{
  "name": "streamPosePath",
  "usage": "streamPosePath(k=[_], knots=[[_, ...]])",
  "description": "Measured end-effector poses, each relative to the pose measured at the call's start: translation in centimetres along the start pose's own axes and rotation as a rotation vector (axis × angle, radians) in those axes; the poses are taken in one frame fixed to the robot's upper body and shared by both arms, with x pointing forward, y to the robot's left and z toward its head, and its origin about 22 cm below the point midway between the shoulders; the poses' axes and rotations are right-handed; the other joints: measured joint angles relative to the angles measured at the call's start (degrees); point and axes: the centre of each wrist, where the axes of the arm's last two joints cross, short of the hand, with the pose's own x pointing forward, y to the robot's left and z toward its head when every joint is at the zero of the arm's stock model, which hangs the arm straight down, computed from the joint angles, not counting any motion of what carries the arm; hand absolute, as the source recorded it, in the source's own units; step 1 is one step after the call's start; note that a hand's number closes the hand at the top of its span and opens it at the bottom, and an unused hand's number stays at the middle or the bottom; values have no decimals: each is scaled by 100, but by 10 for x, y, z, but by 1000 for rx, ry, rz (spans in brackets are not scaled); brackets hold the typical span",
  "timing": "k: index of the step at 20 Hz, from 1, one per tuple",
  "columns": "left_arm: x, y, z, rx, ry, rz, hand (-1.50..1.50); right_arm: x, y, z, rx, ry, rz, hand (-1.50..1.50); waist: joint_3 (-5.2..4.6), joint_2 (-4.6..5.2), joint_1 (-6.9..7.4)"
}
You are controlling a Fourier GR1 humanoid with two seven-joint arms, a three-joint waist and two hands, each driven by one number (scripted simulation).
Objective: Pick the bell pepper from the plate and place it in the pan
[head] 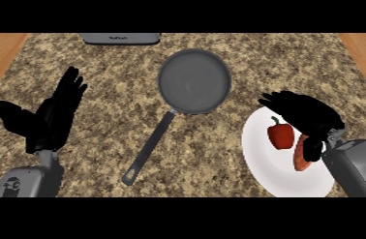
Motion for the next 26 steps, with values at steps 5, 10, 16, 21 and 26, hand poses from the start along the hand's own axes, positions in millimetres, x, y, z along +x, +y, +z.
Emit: streamPosePath(k=[5,10,16,21,26], knots=[[-1,-2,1,6,-4,5,0,-1,13,-13,11,-6,-2,-150,0,0,-7],[-2,2,-1,9,0,2,0,3,20,-23,-11,-19,-32,-150,-4,-3,-10],[-3,1,4,6,-2,5,0,-1,34,-36,21,-28,-44,150,-24,-16,-3],[-1,-6,5,5,-3,1,0,-2,38,-45,2,-96,-23,150,-47,-35,6],[3,-5,3,11,-3,4,0,-2,45,-54,-35,-126,-27,150,-59,-48,-3]])
